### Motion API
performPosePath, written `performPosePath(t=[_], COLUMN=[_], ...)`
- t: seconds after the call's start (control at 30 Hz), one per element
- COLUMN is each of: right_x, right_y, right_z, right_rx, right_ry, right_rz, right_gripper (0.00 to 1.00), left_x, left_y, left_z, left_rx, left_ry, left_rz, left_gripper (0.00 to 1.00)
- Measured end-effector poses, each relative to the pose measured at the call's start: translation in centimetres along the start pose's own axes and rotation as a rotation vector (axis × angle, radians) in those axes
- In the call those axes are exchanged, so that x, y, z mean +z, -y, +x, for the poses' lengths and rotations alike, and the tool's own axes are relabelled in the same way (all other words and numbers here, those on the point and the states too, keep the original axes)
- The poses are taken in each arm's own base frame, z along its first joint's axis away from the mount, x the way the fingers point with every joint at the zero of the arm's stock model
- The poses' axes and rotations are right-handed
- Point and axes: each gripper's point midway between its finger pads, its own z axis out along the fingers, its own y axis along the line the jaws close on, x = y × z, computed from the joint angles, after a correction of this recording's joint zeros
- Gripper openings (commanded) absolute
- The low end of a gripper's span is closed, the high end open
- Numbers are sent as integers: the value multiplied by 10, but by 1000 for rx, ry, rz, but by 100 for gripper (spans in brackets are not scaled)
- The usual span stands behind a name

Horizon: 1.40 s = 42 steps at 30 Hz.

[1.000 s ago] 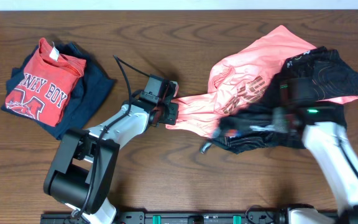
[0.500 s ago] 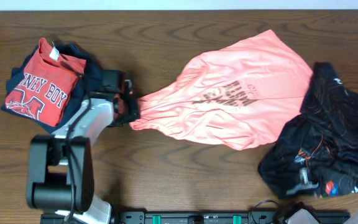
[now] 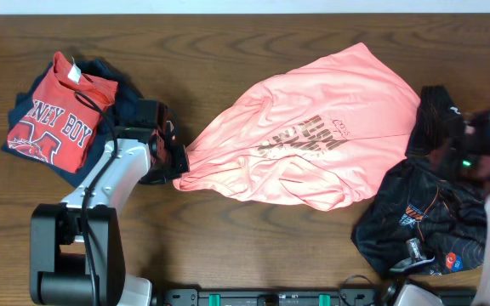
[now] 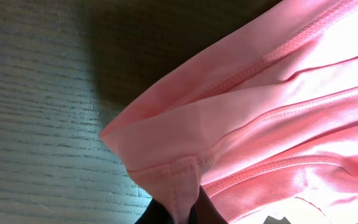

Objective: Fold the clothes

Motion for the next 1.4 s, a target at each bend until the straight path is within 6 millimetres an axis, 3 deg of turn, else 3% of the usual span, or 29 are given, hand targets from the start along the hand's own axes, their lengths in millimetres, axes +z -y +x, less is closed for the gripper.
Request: performPosePath(t=[0.13,0.33,0.43,0.57,0.67,0.83,0.97,1.17,1.23,1.3,1.4], right_x=[43,98,119,132,130,114,88,39,29,27,31], right_y=[-1,26,40,65,88,153,208,266,273,267,233], right_z=[18,33,34,32,25,8,14,22,15,-12,-62], right_rx=[-27,12,21,60,124,291,457,707,748,717,545], right_ry=[-154,-287,-303,-295,-255,-142,-107,-69,-46,11,84], right_rz=[13,94,127,201,272,419,533,642,629,519,289], right_gripper=[2,2,1,1,1,1,1,2,3,6,10], left_x=[0,0,0,0,0,0,0,0,0,0,0], left_y=[0,0,0,0,0,0,0,0,0,0,0], left_z=[0,0,0,0,0,0,0,0,0,0,0], left_rx=[-3,-6,-7,-7,-7,-7,-7,-7,-7,-7,-7], left_ry=[1,1,1,1,0,1,1,1,1,1,0], left_rz=[0,0,0,0,0,0,0,0,0,0,0], left_gripper=[6,6,6,6,6,6,6,6,6,6,6])
